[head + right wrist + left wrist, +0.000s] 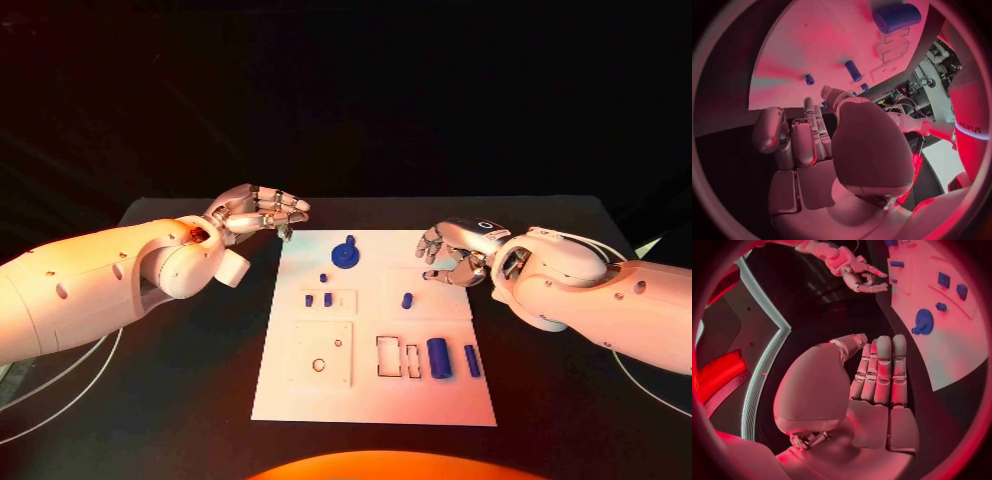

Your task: Assemble the parts on the task board

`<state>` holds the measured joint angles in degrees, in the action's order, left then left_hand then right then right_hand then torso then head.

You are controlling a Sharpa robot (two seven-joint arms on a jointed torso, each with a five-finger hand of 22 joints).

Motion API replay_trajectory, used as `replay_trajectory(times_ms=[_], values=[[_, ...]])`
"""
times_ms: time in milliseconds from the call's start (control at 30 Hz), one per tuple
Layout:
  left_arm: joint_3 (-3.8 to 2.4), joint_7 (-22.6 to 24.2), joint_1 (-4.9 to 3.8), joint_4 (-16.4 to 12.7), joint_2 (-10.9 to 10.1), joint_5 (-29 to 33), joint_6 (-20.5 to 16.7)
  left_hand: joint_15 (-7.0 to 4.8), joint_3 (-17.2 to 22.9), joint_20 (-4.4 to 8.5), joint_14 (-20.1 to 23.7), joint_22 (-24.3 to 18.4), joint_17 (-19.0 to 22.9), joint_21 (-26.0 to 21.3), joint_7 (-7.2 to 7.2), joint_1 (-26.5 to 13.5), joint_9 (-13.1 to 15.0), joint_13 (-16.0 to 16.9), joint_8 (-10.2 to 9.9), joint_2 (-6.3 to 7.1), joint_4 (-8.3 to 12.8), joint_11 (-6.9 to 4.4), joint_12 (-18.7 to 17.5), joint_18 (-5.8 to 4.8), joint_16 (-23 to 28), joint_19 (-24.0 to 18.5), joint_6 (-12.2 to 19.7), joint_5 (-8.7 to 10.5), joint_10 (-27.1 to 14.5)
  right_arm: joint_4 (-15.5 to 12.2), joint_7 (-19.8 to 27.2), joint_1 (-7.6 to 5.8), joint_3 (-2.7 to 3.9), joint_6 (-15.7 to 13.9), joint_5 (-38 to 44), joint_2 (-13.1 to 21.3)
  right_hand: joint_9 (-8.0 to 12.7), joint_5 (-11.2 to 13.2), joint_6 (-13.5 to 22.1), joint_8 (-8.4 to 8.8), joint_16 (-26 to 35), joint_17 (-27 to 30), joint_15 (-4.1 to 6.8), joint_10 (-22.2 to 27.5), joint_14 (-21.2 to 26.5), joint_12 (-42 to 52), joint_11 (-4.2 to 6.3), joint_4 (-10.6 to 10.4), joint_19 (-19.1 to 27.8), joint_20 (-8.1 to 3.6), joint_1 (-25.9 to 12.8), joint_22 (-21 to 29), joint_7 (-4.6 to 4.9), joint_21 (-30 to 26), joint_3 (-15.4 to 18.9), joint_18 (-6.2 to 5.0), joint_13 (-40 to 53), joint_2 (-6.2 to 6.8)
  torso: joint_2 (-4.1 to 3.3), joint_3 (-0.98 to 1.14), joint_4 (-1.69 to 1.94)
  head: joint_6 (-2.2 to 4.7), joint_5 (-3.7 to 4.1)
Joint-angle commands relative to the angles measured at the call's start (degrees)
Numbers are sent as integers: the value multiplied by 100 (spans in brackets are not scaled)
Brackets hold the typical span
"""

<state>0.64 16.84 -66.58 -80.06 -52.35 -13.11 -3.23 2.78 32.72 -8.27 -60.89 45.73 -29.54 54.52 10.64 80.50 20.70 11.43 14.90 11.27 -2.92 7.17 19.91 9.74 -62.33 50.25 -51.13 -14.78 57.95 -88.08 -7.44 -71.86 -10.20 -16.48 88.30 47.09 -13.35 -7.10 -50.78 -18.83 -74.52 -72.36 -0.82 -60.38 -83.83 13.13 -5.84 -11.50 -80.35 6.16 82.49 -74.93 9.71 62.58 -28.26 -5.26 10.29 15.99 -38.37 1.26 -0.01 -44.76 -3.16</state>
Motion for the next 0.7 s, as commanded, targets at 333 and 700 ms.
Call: replay_trajectory(times_ms=[333, 700], values=[[1, 406, -3, -135, -63, 935, 145, -3, -74, -7, 46, -44, 21, -77, 43, -12, -12, 24, -50, -1, 42, -11, 80, 87, 44, -6, 21, 4, -23, 151, -181, 138, 0, 387, 661, -152, -7, -106, -104, 21, -121, -88, -34, -95, -258, -44, 21, 59, -102, 3, -28, -578, -45, 256, -26, 70, -47, -17, -7, -1, 0, -42, 20], [2, 373, -3, -162, -92, 891, 109, 0, -81, -7, 46, -50, 23, -85, 49, -12, -12, 26, -52, -13, 39, -7, 87, 86, 46, -1, 22, 4, -21, 210, -322, 167, 1, 253, 853, -204, -20, 55, -205, 32, -144, -89, -7, -199, -261, -105, 49, 147, -142, -25, -15, -652, -75, 364, -243, 88, -126, -123, -1, 5, -5, -44, 37]])
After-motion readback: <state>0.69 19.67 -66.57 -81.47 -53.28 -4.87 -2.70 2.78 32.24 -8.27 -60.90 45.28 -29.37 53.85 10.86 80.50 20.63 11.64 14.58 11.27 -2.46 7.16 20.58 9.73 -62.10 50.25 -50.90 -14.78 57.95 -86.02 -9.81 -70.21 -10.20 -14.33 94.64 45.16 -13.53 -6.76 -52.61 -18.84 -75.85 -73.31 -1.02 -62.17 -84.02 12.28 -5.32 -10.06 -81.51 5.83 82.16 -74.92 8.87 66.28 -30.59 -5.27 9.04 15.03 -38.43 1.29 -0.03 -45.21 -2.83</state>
